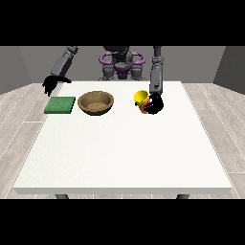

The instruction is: Pick the cup and pour the ball into the bowl, then pick the bowl and place it on the pad

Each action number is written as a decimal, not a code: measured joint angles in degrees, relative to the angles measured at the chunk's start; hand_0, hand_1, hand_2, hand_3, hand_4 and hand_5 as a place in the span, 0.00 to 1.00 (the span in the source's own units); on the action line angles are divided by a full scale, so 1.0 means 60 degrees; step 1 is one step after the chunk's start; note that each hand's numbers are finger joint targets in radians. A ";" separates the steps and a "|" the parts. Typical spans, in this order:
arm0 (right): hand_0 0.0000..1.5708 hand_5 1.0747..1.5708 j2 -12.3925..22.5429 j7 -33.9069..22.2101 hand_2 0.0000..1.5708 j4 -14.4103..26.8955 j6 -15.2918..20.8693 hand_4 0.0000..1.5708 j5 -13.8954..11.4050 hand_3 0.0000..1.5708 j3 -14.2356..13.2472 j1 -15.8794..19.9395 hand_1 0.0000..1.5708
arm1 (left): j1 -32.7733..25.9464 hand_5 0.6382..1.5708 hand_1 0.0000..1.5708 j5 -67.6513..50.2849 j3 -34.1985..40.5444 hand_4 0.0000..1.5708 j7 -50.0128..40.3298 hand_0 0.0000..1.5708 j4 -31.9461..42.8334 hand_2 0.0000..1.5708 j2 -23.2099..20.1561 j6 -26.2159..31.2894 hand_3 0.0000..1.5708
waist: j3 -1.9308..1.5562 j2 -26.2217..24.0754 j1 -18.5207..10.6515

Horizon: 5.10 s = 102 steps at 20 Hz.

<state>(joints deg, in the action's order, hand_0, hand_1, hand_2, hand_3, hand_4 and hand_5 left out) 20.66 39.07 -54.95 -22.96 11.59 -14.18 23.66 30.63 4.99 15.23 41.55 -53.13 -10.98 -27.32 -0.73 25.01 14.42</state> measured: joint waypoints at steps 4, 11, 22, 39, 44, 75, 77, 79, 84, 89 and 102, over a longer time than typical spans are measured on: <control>0.00 0.96 -0.0157 -0.0424 0.20 0.0609 -0.0040 0.18 0.0003 0.16 0.0112 0.0431 0.00 | 0.0141 0.98 0.90 0.1614 -0.1000 0.79 -0.1413 0.90 0.0096 1.00 -0.0116 -0.1164 1.00 | 0.0048 -0.0833 0.0034; 0.00 0.96 -0.0325 -0.0722 0.13 0.1598 0.0219 0.22 -0.0187 0.09 0.0159 0.0686 0.00 | 0.0257 1.00 0.91 0.4825 -0.2949 0.74 -0.3953 0.91 0.0602 1.00 -0.0383 -0.2115 1.00 | 0.0069 -0.2123 -0.0320; 0.00 0.94 -0.0047 -0.0272 0.18 0.3270 0.0436 0.25 -0.0248 0.14 -0.0312 0.0265 0.00 | 0.1548 0.96 0.77 0.9384 -0.5600 0.56 -0.8070 0.77 0.0863 1.00 0.0689 -0.0916 0.97 | 0.0089 -0.3639 -0.1674; 0.00 0.92 0.0421 0.0588 0.12 0.4426 0.0303 0.26 -0.0177 0.22 -0.0683 -0.0429 0.00 | 0.3104 0.95 0.00 1.2423 -0.7673 0.37 -1.0067 0.00 -0.0397 1.00 0.1765 0.3180 1.00 | 0.0113 -0.4019 -0.2555; 0.00 0.92 0.0552 0.0496 0.09 0.4488 0.0226 0.26 -0.0102 0.16 -0.0704 -0.0387 0.00 | 0.3024 0.97 0.00 1.2871 -0.8088 0.42 -1.0225 0.00 -0.0973 1.00 0.1811 0.3972 1.00 | 0.0112 -0.4061 -0.2544; 0.00 0.95 0.1674 -0.0017 0.25 0.4448 -0.0011 0.44 0.1291 0.15 -0.1955 0.0018 0.00 | -0.0373 1.00 0.82 0.8105 -0.4206 0.91 -0.5019 0.82 -0.2977 0.70 0.1124 0.1896 0.48 | 0.0207 -0.1410 -0.5441; 0.00 0.96 0.1811 -0.0071 0.27 0.4396 -0.0015 0.44 0.1483 0.15 -0.2139 0.0109 0.00 | -0.0630 0.99 0.75 0.7084 -0.3736 0.90 -0.3983 0.75 -0.3002 0.68 0.1049 0.1715 0.46 | 0.0200 -0.0980 -0.5643; 0.00 0.96 0.1847 -0.0084 0.26 0.4356 0.0005 0.42 0.1632 0.17 -0.2274 0.0145 0.00 | -0.0796 0.97 0.62 0.6011 -0.3285 0.77 -0.3043 0.62 -0.2981 0.58 0.0964 0.1904 0.36 | 0.0190 -0.0700 -0.5823; 0.00 0.99 0.1929 -0.0098 0.00 0.4058 -0.0062 0.00 0.1903 0.00 -0.2454 0.0485 0.00 | -0.0790 0.01 0.00 0.3766 -0.2537 0.00 -0.1858 0.00 -0.2457 0.00 0.1233 0.3177 0.00 | 0.0231 0.0232 -0.5858; 0.00 1.00 0.1745 -0.0264 0.00 0.3637 0.0189 0.00 0.1808 0.00 -0.2217 0.0907 0.00 | -0.0553 0.02 0.00 0.2558 -0.1871 0.00 -0.0937 0.00 -0.1762 0.00 0.1039 0.4087 0.00 | 0.0237 0.0417 -0.5415; 0.00 1.00 0.0452 -0.1856 0.00 0.3942 0.0798 0.00 0.1666 0.00 -0.1506 0.1461 0.00 | -0.1362 0.04 0.00 0.1774 -0.1134 0.00 -0.1410 0.00 -0.0728 0.00 0.0855 0.4544 0.00 | 0.0174 -0.1870 -0.4158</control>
<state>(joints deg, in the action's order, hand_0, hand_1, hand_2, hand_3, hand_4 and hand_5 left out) 23.38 27.93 -31.30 -18.16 21.58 -23.22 32.42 22.46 15.63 8.43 33.09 -57.50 -5.85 -0.05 0.32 13.79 -10.52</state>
